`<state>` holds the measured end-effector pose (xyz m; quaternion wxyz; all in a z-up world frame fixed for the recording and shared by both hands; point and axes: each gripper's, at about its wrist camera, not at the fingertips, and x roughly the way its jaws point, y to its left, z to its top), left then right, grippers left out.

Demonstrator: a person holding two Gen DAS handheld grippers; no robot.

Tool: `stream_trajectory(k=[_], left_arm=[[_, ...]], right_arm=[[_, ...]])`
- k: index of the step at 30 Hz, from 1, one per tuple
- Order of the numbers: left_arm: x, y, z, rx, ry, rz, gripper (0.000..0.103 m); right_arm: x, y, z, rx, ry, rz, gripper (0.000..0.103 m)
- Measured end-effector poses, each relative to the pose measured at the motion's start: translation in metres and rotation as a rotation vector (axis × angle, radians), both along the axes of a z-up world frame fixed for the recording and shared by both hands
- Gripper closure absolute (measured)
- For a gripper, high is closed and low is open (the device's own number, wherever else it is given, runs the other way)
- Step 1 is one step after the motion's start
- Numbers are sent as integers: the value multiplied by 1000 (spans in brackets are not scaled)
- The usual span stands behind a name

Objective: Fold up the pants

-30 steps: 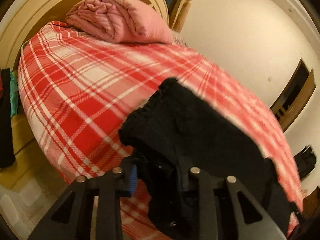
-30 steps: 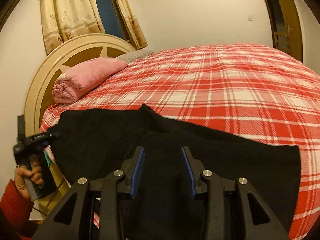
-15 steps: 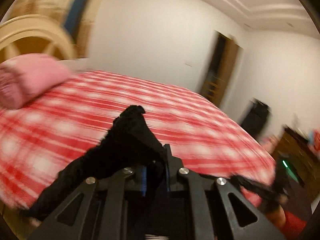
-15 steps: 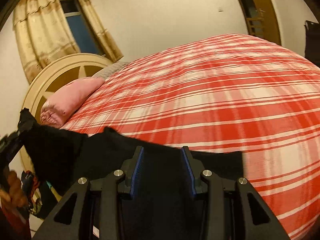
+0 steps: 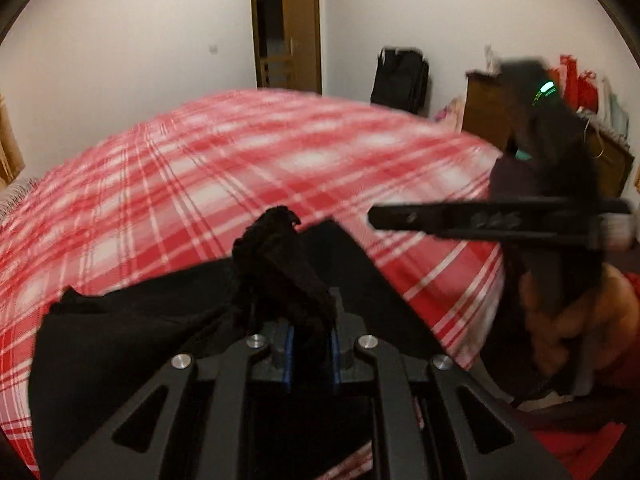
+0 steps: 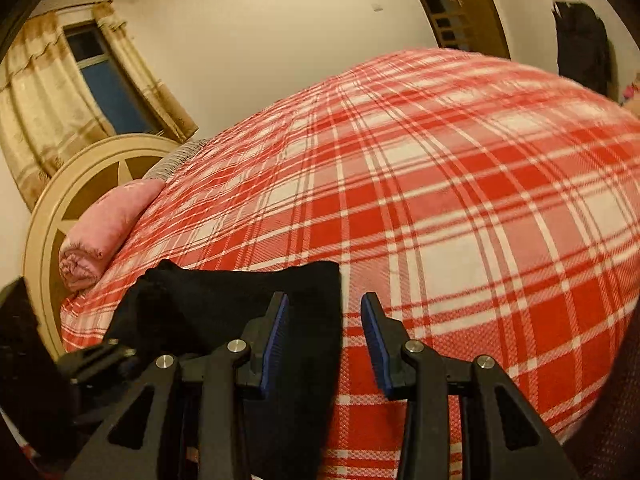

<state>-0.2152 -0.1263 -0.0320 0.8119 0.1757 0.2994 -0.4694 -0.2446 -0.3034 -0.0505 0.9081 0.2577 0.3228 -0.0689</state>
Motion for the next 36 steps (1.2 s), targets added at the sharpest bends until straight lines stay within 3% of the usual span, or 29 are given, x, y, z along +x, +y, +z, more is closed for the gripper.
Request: stream_trajectory(k=[2, 4, 5, 6, 10, 12, 15, 17, 20, 23, 30, 33, 36], left_arm=[[3, -1, 2, 10, 42, -5, 80], [-1, 2, 8, -5, 80, -48, 49], [-2, 5, 13, -8, 97, -76, 23], [-3, 11, 18, -13, 82, -83, 10], [-3, 29, 36, -46, 14, -87, 8], [5, 48, 49, -73, -14, -45, 1], [26, 88, 67, -143, 31, 10, 0], [40, 113, 74, -165, 61, 70, 0], [54, 154, 80, -207, 32, 206, 0], [66, 187, 73, -195, 24, 343, 0], [80, 239, 56, -313, 145, 532, 0], [78, 247, 57, -318, 154, 541, 0], [74, 246, 61, -304, 104, 549, 0]], right_arm=[[-1, -1, 1, 58, -33, 34, 63], [2, 4, 2, 118, -59, 87, 61], [3, 6, 3, 144, -65, 108, 58], [3, 7, 3, 165, -73, 120, 53], [-1, 10, 7, 236, -105, 144, 49], [-3, 11, 10, 274, -115, 165, 49], [-8, 19, 16, 281, -130, 213, 49], [-11, 27, 18, 292, -120, 270, 49], [-13, 50, 15, 366, -93, 428, 49], [-7, 78, -3, 453, -20, 563, 49], [34, 125, -73, 634, 205, 618, 49], [50, 140, -77, 641, 186, 643, 49], [58, 147, -71, 646, 145, 667, 49]])
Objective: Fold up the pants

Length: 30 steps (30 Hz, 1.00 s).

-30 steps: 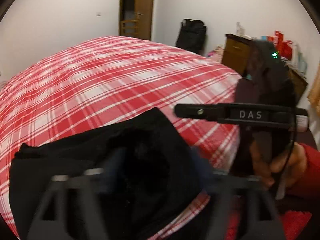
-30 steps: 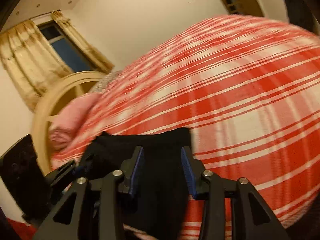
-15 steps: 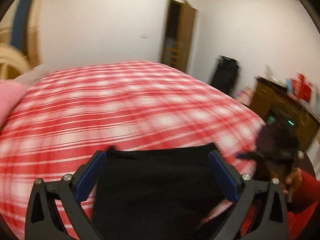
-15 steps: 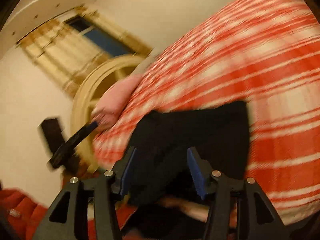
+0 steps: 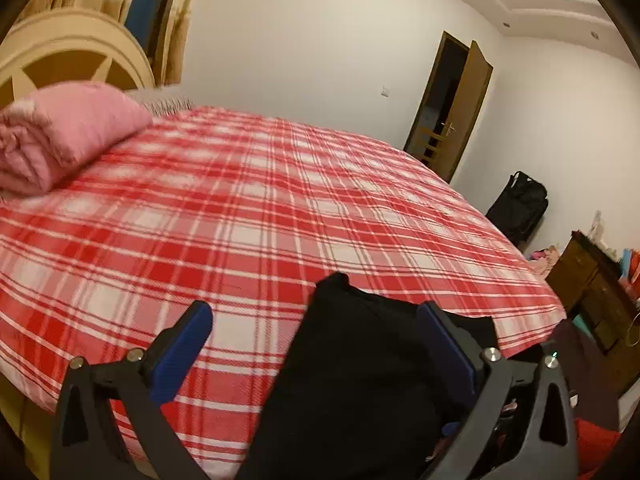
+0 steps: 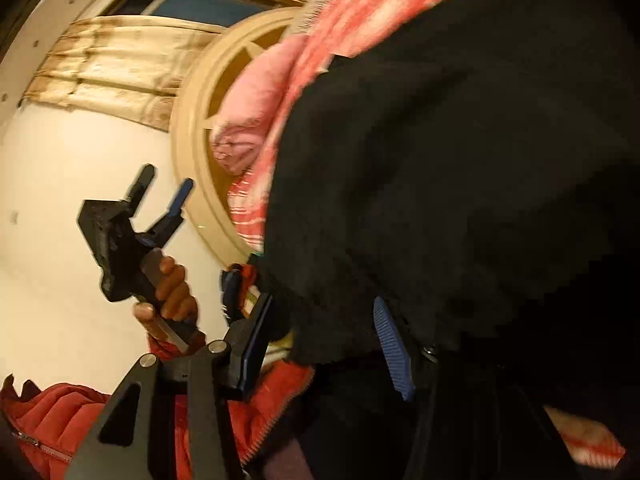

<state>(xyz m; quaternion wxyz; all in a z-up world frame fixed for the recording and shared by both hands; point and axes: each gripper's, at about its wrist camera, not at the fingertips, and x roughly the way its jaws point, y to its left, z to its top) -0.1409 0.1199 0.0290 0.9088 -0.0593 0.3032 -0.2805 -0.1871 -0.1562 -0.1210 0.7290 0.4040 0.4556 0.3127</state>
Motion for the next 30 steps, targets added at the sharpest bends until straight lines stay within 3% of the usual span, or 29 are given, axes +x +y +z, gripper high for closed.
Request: stream_trajectory(k=[4, 8, 11, 15, 19, 21, 24, 26, 27, 30], left_arm=[[1, 0, 0, 22, -17, 10, 0], [-1, -4, -5, 84, -49, 19, 0], [-1, -7, -8, 101, -51, 16, 0], [2, -9, -12, 82, -32, 11, 0], [-2, -7, -8, 80, -45, 9, 0], [-2, -6, -7, 83, -52, 15, 0], [1, -4, -8, 73, -36, 23, 0], [2, -3, -8, 77, -32, 25, 0], [2, -3, -8, 81, -35, 26, 0], [3, -3, -7, 85, -40, 32, 0]], right_arm=[[-9, -9, 11, -34, 1, -4, 49], [-37, -35, 45, -228, -106, -120, 49], [-41, -36, 56, -340, -133, -161, 49], [-26, -17, 40, -328, -79, -97, 49], [-12, 13, 40, -311, -142, 18, 49], [-3, 19, 39, -339, -160, 22, 49], [12, 18, 29, -276, -129, 24, 50], [13, 23, 31, -266, -146, 42, 64], [12, 22, 33, -260, -151, 57, 94], [8, 19, 65, -223, -230, 77, 96]])
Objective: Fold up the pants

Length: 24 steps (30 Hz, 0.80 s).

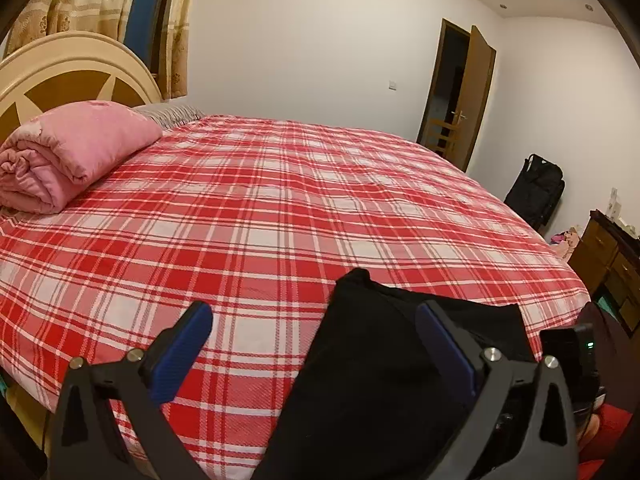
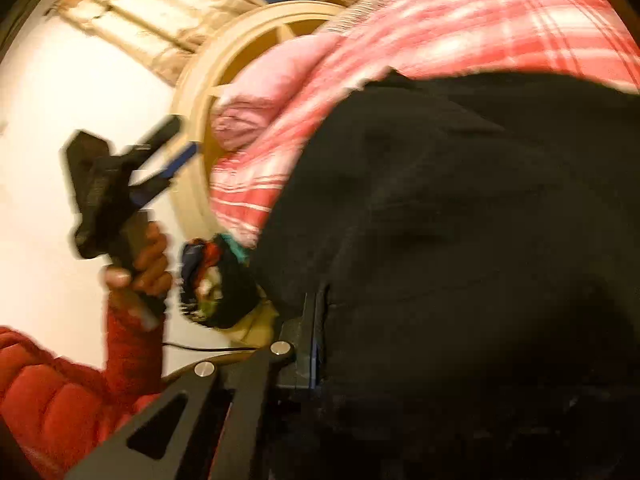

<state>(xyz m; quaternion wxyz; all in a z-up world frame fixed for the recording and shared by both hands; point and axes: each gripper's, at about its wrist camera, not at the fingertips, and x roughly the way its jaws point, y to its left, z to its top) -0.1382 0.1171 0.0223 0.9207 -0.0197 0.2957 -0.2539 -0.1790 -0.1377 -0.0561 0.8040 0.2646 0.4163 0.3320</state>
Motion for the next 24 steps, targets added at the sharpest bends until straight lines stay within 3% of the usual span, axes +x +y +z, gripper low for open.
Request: stream_trajectory(k=[4, 7, 10, 15, 18, 20, 22, 24], left_arm=[[6, 0, 7, -12, -7, 15, 0], [10, -2, 13, -26, -19, 12, 0], [11, -10, 20, -34, -34, 0, 0], [14, -32, 17, -24, -27, -47, 0], [15, -47, 13, -11, -9, -72, 0], [13, -55, 13, -5, -10, -91, 0], [11, -61, 12, 7, -21, -116, 0], [10, -66, 11, 26, -29, -123, 0]], right_arm=[[-1, -45, 64, 82, -155, -69, 96], [6, -95, 92, 117, -192, -143, 96], [10, -135, 83, 138, -162, -207, 96], [36, -196, 13, 146, 8, -342, 91], [37, -224, -36, 237, 203, -429, 74], [22, -236, -39, 350, 188, -466, 72], [-1, -236, -21, 340, 127, -479, 44], [-21, -227, -6, 338, 86, -454, 35]])
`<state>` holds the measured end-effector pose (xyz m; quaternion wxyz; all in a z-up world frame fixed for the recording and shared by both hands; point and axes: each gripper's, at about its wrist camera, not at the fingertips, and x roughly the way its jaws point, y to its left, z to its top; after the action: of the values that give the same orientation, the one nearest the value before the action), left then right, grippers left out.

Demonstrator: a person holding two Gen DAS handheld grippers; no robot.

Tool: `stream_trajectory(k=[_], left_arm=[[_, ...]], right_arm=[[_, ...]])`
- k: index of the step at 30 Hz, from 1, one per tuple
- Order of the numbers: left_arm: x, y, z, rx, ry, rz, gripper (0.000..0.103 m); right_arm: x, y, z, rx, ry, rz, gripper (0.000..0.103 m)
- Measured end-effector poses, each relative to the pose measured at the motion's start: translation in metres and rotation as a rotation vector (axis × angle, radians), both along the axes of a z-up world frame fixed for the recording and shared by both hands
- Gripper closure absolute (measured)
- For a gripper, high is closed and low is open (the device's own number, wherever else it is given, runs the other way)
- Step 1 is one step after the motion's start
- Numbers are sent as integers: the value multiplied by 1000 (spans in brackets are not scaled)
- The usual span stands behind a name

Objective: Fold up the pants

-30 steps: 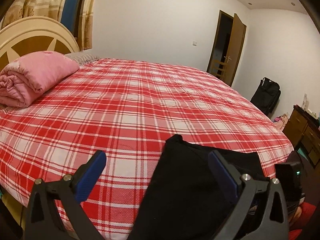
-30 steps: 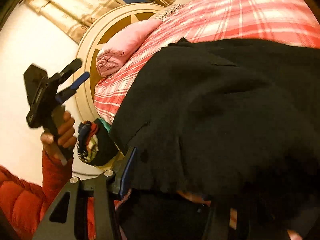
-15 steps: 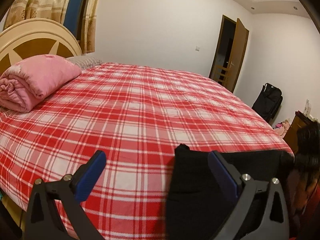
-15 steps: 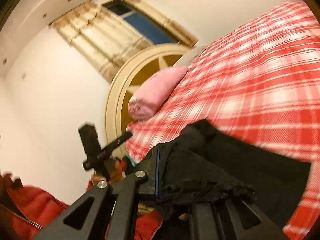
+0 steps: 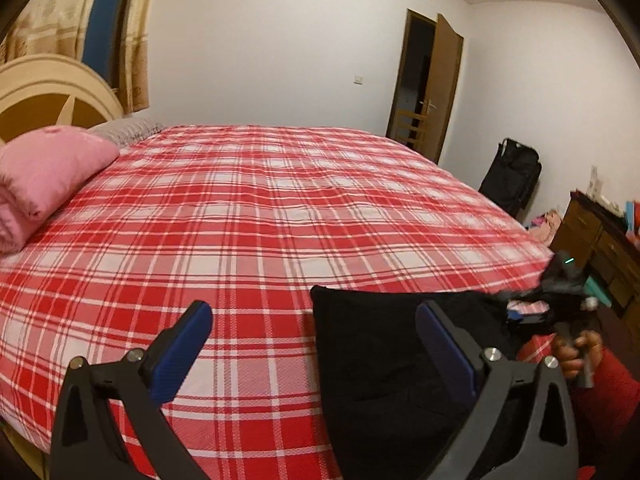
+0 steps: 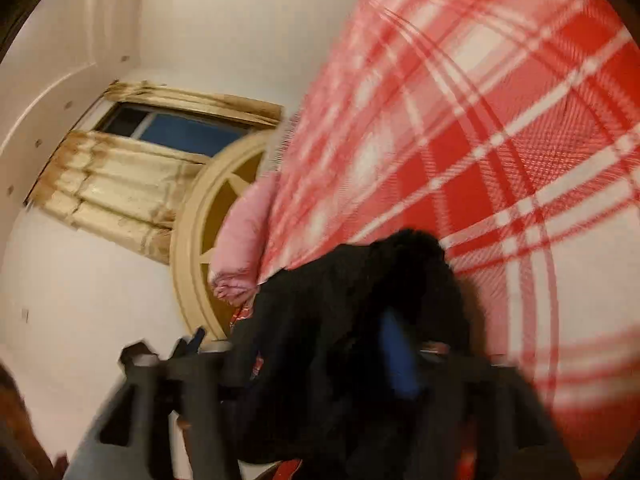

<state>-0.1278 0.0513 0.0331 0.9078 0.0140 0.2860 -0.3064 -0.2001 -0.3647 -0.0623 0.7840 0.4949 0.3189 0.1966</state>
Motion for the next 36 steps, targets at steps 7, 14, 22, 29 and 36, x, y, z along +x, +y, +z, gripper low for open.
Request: stream_trajectory(k=[7, 14, 22, 29, 36], left_arm=[[2, -1, -18, -22, 69, -16, 0], [-12, 18, -20, -51, 91, 13, 0], [-23, 26, -23, -46, 86, -17, 0], [-63, 20, -46, 156, 33, -354, 0], [-94, -28, -71, 268, -22, -462, 0]], right_arm=[[-45, 87, 18, -200, -40, 172, 35], [-22, 124, -19, -279, 31, 223, 36], [-4, 147, -17, -271, 29, 311, 92], [0, 119, 41, -180, -128, 238, 98], [16, 81, 97, -241, -207, 171, 98]])
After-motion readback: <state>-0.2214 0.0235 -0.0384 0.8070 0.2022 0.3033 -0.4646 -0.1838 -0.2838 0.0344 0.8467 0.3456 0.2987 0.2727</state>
